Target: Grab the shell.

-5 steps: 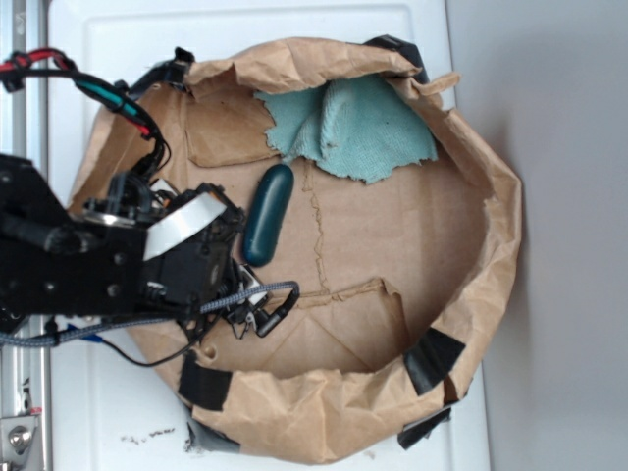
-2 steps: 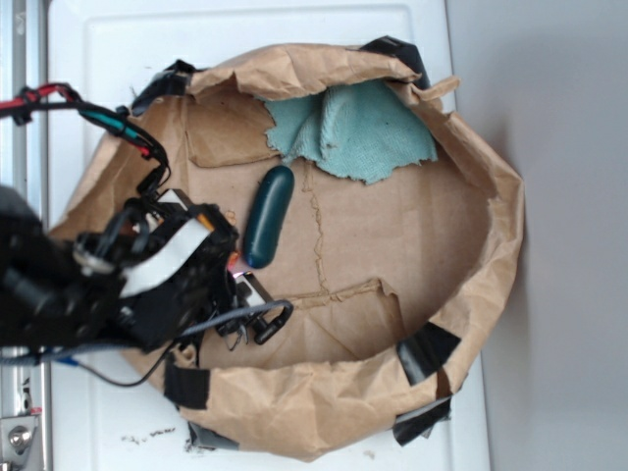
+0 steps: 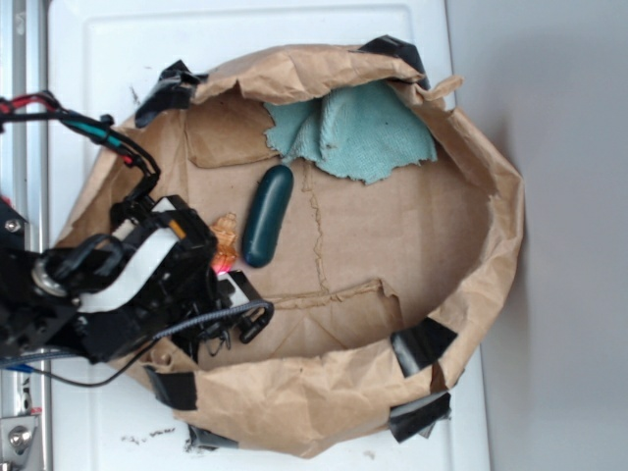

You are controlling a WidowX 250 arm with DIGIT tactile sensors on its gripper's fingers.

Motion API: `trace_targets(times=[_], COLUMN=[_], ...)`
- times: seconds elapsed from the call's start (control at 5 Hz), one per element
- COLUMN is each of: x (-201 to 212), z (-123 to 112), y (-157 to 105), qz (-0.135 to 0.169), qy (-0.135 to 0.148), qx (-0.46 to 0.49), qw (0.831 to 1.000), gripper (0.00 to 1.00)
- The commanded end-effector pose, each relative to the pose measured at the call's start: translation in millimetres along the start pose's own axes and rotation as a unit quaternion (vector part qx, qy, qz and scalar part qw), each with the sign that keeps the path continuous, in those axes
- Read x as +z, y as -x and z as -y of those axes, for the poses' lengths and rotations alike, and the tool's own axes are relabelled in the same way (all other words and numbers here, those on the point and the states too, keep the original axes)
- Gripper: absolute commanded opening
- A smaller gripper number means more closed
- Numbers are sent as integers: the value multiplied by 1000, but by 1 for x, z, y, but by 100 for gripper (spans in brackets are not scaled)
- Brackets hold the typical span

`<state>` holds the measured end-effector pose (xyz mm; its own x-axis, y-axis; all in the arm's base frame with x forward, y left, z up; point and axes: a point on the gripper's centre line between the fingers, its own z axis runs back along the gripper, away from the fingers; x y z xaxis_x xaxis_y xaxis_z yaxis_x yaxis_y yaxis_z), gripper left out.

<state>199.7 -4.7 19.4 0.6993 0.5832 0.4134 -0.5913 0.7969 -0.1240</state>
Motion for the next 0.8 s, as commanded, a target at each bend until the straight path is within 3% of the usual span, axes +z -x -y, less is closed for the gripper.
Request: trace_targets(times=[0.0,0.4,0.6], x=[22,55,60], z=[1,38,44], y=[-11,-34,-40], qz=[-6,-13,7], qy=[27,19,-9], qx=[16,65,84], qw=[999,998,996], gripper=[0,0,0])
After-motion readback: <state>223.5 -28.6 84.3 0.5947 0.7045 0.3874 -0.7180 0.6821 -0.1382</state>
